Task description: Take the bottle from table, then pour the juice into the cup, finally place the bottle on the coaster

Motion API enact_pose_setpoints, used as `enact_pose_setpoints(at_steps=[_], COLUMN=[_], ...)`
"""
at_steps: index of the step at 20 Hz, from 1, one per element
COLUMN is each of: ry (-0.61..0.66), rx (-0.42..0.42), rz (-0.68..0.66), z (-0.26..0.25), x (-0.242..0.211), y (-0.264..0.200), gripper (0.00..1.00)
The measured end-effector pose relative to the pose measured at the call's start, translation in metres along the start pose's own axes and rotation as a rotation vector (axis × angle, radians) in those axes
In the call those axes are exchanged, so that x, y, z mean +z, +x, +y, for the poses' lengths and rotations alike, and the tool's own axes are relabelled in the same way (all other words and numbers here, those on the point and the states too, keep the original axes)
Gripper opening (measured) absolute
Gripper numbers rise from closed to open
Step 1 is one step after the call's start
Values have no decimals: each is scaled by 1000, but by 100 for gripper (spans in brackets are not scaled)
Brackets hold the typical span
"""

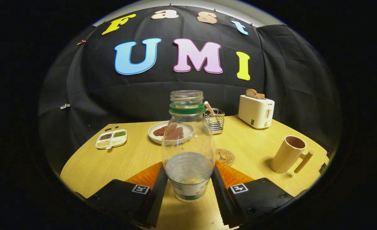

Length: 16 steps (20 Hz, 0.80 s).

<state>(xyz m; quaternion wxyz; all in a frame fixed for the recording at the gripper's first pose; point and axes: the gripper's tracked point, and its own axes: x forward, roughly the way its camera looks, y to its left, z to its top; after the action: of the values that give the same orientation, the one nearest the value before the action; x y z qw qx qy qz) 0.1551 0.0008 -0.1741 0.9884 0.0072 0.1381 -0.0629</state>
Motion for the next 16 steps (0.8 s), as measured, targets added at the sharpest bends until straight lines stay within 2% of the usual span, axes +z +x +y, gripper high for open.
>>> enact_pose_setpoints(at_steps=[5, 16], ry=[29, 186], rx=[20, 68], rz=[15, 50], z=[-5, -5], x=[3, 34], y=[-11, -32], gripper=[72, 72])
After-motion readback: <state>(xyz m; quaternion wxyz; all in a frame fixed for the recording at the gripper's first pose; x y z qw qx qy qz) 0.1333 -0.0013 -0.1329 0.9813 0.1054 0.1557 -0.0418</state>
